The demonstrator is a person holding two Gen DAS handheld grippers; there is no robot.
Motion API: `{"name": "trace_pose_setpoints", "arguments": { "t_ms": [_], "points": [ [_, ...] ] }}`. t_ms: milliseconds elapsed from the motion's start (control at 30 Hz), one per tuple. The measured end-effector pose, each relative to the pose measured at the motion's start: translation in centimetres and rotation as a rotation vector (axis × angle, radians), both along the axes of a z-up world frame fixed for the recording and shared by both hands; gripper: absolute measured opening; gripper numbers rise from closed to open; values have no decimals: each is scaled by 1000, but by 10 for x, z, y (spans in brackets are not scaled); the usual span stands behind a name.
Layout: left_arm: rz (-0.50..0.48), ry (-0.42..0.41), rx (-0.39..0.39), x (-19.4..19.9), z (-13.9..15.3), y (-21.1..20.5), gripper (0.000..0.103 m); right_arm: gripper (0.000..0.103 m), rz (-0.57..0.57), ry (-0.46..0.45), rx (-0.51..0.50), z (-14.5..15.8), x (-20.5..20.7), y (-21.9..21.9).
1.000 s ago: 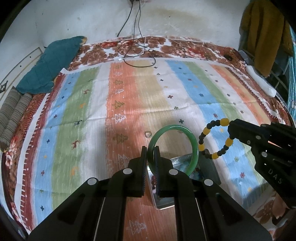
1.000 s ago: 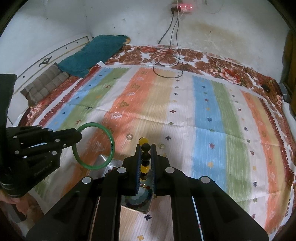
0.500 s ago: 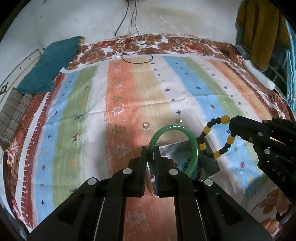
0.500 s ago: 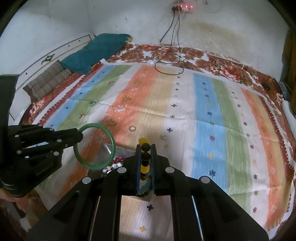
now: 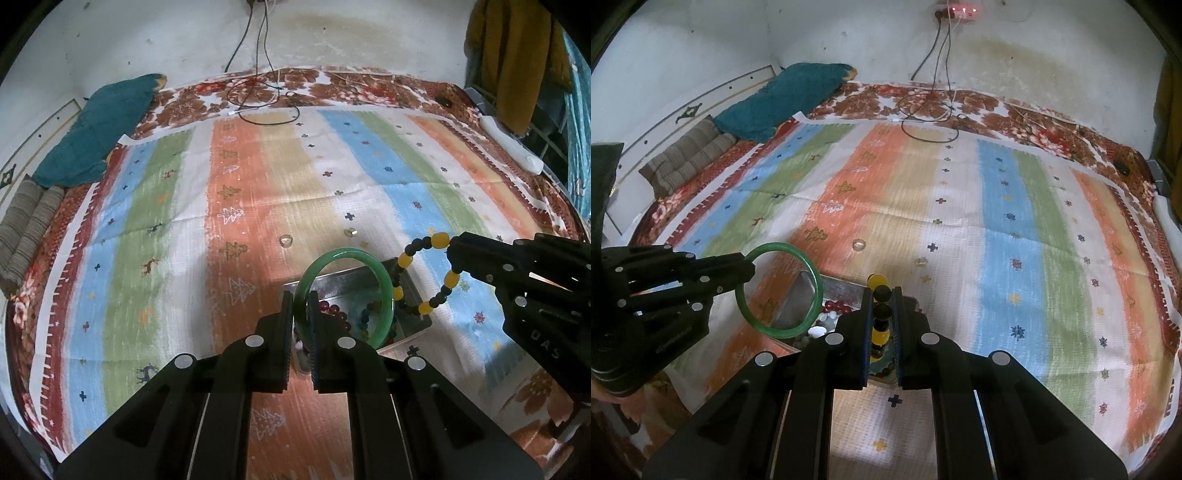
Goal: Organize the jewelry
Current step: 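Open both tools to drop the bangle and bracelet into the tin, then move both tools toward the two small rings on the cloth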
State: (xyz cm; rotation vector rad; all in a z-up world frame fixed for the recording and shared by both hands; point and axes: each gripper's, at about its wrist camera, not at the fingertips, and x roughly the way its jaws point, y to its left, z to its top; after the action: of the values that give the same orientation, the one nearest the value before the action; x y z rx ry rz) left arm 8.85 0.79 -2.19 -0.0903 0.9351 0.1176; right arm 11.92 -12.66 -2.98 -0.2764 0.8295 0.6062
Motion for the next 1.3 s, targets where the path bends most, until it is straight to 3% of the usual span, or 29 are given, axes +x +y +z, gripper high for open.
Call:
{"name": "trace_pose_setpoints", "arguments": {
  "t_ms": [167,367,733,1300],
  "points": [
    [-1,22,-22,1,-3,-1,11,12,-20,22,-7,-3,3,-1],
    [32,30,-31,2,-3,4,16,24,-64,37,-16,-6,12,-7],
    [75,47,-37,11,-8,19,43,37,-82,78,-35,-14,24,-6],
    [110,57,-88,35,-12,37,66,53,-105,112,-56,-22,46,2]
  ]
}}
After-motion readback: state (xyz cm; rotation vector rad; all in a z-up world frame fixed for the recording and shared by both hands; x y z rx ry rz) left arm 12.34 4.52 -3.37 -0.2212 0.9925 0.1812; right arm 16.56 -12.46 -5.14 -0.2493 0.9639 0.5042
